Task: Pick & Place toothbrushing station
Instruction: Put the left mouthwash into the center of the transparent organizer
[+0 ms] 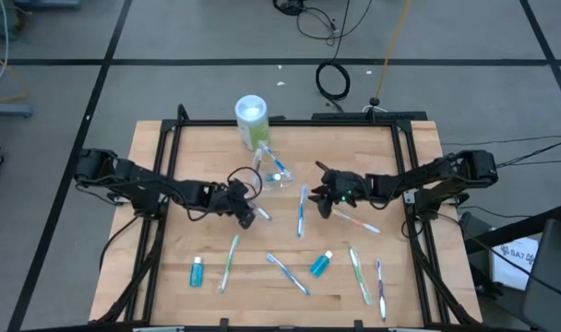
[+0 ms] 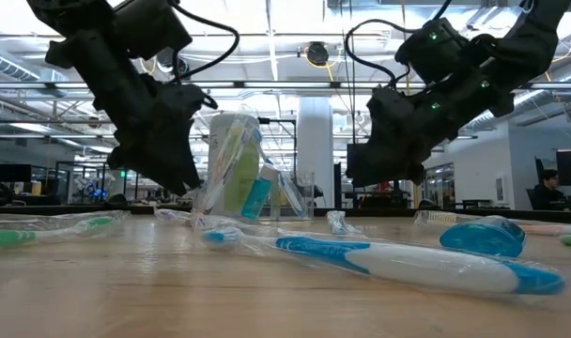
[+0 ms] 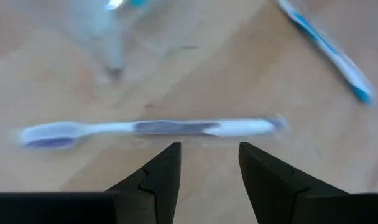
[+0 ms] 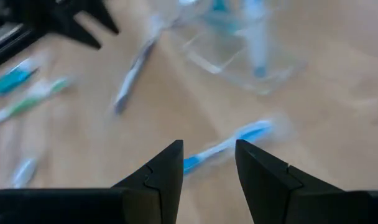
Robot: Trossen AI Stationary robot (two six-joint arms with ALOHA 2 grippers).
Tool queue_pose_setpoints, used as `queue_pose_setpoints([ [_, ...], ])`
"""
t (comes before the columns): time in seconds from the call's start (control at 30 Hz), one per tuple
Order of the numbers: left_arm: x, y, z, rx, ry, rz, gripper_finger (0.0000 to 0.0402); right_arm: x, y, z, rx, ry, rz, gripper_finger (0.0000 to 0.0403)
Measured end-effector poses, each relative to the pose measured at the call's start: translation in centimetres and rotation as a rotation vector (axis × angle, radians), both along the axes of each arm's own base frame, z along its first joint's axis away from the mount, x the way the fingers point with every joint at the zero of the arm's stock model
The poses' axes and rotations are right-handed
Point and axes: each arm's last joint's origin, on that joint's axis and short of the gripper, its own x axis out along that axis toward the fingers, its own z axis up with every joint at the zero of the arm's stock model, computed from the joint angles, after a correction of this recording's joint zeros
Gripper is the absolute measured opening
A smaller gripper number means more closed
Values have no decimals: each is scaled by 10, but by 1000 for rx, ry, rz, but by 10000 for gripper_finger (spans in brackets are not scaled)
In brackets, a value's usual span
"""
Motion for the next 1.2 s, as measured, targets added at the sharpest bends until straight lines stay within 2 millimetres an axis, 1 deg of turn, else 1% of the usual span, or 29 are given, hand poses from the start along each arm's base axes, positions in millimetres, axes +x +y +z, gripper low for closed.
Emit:
queue_pose_setpoints([
  [0.07, 1, -4, 1, -19, 0, -75, 166, 1, 5, 0, -13, -3, 79, 141],
  [0.13, 4, -8, 7, -45, 0, -167, 166, 1, 10, 0, -33, 0, 121, 141],
  [0.23, 8, -17, 26, -41, -51, -341, 166, 2, 13, 1, -62, -9, 145, 141],
  [0.3, 9, -25, 38, -70, -58, -405, 166, 2, 13, 2, -66, -16, 147, 141],
  [0.37, 6, -33, 49, -150, -2, -406, 166, 2, 13, 2, -67, -23, 147, 141],
  [0.43, 3, -42, 62, -221, 78, -366, 166, 2, 13, 3, -67, -24, 147, 141],
  [0.5, -7, -52, 71, -272, 215, -313, 166, 2, 13, 3, -78, -25, 152, 141],
  [0.57, -18, -62, 76, -343, 349, -250, 166, 3, 13, 3, -107, -24, 167, 141],
  [0.67, -31, -77, 75, -428, 461, -102, 166, 3, 13, 3, -137, -25, 185, 141],
  [0.83, -50, -101, 72, -425, 524, 83, 166, 3, 13, 4, -188, -30, 211, 141],
  [0.9, -56, -106, 64, -445, 541, 205, 166, 3, 12, 4, -205, -29, 220, 141],
  [0.97, -62, -109, 55, -453, 555, 292, 166, 3, 12, 4, -206, -27, 218, 141],
  [1.2, -84, -125, 21, -543, 568, 426, 166, 5, 4, 8, -256, -69, 209, 141],
])
